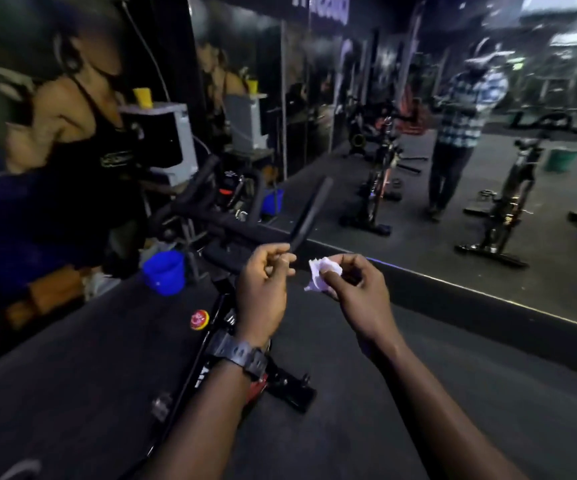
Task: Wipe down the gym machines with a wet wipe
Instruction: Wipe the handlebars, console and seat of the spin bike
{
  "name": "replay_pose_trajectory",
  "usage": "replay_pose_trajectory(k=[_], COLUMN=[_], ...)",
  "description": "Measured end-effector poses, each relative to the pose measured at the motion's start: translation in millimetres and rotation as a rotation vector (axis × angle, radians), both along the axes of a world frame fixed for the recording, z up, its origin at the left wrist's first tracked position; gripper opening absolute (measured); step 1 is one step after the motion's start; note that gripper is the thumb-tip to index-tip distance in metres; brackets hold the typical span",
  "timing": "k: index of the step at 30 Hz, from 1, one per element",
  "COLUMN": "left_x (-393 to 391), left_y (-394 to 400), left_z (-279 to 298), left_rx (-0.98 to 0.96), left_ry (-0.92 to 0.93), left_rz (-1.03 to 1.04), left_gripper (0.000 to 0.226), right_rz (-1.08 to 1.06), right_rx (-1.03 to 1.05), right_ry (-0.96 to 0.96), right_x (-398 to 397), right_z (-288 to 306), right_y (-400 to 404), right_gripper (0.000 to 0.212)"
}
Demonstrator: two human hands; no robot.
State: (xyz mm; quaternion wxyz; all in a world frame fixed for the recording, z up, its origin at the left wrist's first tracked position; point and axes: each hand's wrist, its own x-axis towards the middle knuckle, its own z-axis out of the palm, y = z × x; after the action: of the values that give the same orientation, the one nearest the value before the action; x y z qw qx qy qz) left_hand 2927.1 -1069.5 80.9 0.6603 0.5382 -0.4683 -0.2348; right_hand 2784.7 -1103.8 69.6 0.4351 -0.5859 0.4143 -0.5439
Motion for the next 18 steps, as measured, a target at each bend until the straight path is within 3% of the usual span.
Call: replay_pose_trajectory(k=[7, 11, 18], left_x=[19.2, 19.3, 37.4], left_y=[-86.1, -137.0, -187.1], left_z=[-11.4, -19.7, -37.9], left_rx=[0.083, 0.206, 0.449], left_ry=[-0.080, -0.280, -0.551], left_rz=[0.097, 0.130, 0.213], left_gripper=[0.021, 0.021, 0.039], right_rz=[0.022, 0.032, 0.266], right_rx=[-0.192, -0.314, -0.563], right_ry=[0.200, 0.316, 0.803], right_x=[16.3, 24.1, 58.4], right_z=[-21.5, -31.2, -66.1], right_y=[-102.5, -152.7, -195.1], right_gripper=[0.008, 0.011, 0.022])
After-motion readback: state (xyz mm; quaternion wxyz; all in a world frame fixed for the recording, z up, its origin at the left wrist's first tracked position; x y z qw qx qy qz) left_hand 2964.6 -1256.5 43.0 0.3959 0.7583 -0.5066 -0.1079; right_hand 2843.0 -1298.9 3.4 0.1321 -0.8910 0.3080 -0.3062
